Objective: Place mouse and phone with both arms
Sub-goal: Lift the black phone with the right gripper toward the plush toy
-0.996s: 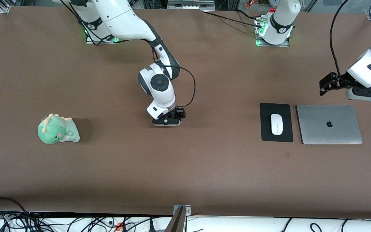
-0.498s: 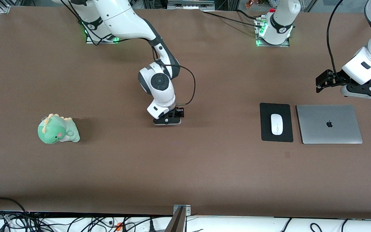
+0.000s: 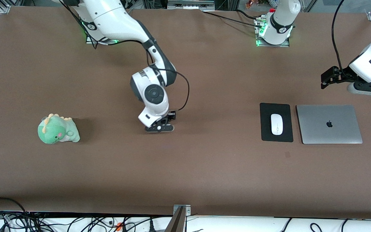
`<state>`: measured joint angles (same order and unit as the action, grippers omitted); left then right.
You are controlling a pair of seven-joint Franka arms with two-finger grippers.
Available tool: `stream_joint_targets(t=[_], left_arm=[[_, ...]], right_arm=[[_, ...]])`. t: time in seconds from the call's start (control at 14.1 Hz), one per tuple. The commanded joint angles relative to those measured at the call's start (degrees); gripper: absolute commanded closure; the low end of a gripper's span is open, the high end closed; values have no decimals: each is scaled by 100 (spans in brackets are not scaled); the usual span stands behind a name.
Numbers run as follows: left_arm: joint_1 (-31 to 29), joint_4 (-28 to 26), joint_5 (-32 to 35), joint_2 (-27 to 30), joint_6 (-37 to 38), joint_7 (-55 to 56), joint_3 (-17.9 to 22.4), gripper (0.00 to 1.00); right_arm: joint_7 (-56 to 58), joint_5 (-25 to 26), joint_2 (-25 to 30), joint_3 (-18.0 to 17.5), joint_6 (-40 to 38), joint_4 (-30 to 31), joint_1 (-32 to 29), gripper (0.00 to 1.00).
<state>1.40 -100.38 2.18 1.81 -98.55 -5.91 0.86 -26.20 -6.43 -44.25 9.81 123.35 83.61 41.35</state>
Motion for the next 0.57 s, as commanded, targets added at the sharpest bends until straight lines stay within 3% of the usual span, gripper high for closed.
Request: stream_joint_targets(t=[0.0, 0.28, 0.5], left_arm=[[9, 404, -42, -137, 196, -24, -60, 0], [10, 546, 88, -137, 214, 2, -306, 0], [10, 554, 89, -128, 284, 29, -341, 0]], right_arm=[[903, -235, 22, -41, -329, -144, -399, 92], [1643, -236, 478, 117, -391, 514, -1057, 93], [2013, -236, 934, 468, -137, 1190, -1208, 96]])
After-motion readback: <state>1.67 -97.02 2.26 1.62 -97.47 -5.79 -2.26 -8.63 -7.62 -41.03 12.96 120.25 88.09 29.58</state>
